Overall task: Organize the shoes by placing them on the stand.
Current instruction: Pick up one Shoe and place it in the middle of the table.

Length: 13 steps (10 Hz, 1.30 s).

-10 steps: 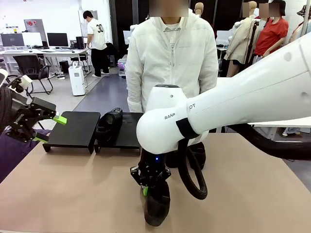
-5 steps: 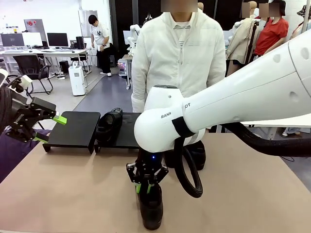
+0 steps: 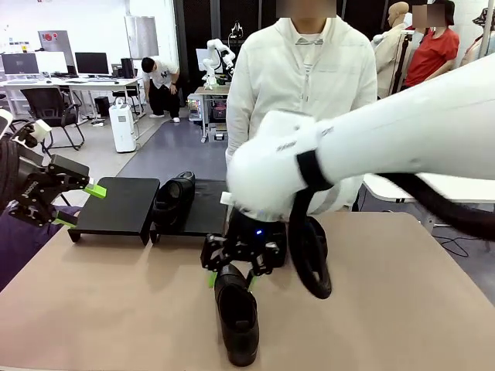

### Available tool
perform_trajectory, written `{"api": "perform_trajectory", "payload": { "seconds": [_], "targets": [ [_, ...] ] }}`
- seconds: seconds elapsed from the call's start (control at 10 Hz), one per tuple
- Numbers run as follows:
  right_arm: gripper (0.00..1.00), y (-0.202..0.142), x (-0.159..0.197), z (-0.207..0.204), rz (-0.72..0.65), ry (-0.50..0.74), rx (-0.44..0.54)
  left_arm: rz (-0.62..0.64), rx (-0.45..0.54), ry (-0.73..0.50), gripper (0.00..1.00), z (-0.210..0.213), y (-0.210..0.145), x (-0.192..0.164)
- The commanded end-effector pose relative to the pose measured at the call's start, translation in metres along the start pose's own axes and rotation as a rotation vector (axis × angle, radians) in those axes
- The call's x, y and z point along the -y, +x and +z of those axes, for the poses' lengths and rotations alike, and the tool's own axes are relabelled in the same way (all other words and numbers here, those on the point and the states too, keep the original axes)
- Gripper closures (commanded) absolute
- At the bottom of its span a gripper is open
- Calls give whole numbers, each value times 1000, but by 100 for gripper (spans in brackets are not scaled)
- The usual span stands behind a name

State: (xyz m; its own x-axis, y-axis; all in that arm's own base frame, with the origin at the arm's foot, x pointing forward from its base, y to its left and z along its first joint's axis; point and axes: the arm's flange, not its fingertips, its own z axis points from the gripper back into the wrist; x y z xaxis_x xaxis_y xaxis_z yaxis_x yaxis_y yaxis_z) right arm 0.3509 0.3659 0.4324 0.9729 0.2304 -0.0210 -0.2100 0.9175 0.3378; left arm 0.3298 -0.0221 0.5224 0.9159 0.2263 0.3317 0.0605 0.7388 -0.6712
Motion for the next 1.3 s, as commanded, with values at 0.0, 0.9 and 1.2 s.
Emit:
{"api": "perform_trajectory", "payload": {
  "seconds": [0.0, 0.9, 1.2],
  "targets": [
    [0, -49, 50, 61, 62, 28, -58, 3, -6, 5, 0, 2, -3, -2],
    [0, -148, 331, 157, -393, 625, 406, 3, -6, 5, 0, 2, -3, -2],
    [0, -162, 359, 180, -312, 640, 188, 3, -6, 5, 0, 2, -3, -2]
  ]
}}
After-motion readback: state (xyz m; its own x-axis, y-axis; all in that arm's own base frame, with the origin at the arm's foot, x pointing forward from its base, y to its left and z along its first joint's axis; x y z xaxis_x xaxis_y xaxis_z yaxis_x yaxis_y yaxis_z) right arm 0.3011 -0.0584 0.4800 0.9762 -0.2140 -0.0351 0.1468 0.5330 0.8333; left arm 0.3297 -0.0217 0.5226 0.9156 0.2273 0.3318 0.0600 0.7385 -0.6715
